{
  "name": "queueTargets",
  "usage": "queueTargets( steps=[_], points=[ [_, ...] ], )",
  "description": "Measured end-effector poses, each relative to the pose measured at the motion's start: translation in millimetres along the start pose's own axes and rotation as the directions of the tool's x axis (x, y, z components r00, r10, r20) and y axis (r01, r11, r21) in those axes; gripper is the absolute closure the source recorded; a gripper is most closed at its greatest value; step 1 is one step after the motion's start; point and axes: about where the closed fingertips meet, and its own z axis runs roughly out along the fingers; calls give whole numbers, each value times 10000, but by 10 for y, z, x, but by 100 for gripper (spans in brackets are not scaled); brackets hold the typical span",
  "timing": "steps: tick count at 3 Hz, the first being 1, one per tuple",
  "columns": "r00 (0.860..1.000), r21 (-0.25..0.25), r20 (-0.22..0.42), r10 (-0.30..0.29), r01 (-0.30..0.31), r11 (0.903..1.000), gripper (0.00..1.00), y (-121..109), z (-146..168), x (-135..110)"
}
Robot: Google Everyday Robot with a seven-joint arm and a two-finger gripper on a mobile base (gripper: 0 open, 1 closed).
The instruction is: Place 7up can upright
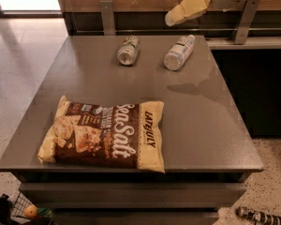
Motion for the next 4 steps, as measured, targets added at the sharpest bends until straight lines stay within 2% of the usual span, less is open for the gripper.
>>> queueTargets(
  steps=[1, 3, 4],
  points=[
    [9980, -26, -7, 629, -629, 9980, 0, 16, 17, -6],
    [9971, -19, -12, 766, -766, 9971, 0, 35, 38, -17],
    [9933, 313, -386, 1087, -1076, 9937, 0, 64, 194, -112]
  ],
)
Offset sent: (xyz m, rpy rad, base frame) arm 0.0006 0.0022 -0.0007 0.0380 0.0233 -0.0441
